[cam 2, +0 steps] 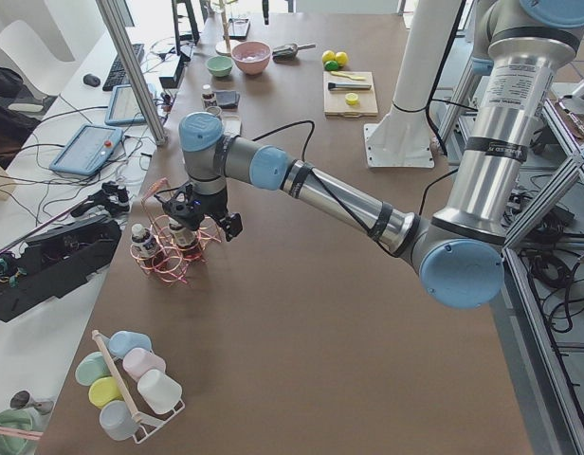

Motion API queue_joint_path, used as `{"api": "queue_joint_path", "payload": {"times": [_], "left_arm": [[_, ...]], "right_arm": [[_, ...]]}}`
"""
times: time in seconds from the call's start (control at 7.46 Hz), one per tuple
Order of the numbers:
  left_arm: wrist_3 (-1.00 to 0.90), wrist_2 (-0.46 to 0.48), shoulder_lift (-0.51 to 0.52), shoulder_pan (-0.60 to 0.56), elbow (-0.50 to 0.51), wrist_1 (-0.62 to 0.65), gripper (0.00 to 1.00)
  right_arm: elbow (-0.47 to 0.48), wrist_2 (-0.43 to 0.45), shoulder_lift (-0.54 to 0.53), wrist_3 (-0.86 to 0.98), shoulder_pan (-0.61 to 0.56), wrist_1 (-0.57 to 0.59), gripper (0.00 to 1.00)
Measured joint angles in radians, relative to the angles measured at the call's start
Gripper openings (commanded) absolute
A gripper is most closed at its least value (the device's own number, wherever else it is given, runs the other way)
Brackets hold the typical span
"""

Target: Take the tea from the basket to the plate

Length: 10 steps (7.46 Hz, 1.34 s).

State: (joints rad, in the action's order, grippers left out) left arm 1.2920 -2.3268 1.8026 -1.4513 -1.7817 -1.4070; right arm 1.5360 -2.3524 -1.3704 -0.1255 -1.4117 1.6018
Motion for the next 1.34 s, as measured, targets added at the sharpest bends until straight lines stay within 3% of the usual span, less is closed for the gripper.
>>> {"api": "queue_joint_path", "payload": {"times": [0.4, 0.67, 1.34], "left_arm": [[-0.301, -0.005, -0.037, 0.011, -0.047, 0.062, 0.98], [-0.505, -0.005, -0.067, 0.009, -0.058, 0.093, 0.98], [-0.786, 0.013, -0.071, 0.056, -0.059, 0.215, 0.98]], "right_arm": [[0.026, 0.000, -0.062, 0.062, -0.097, 0.075, 0.99], [0.023, 0.010, -0.092, 0.059, -0.106, 0.078, 1.00], [0.025, 0.019, -0.103, 0.054, -0.086, 0.069, 1.00]]}}
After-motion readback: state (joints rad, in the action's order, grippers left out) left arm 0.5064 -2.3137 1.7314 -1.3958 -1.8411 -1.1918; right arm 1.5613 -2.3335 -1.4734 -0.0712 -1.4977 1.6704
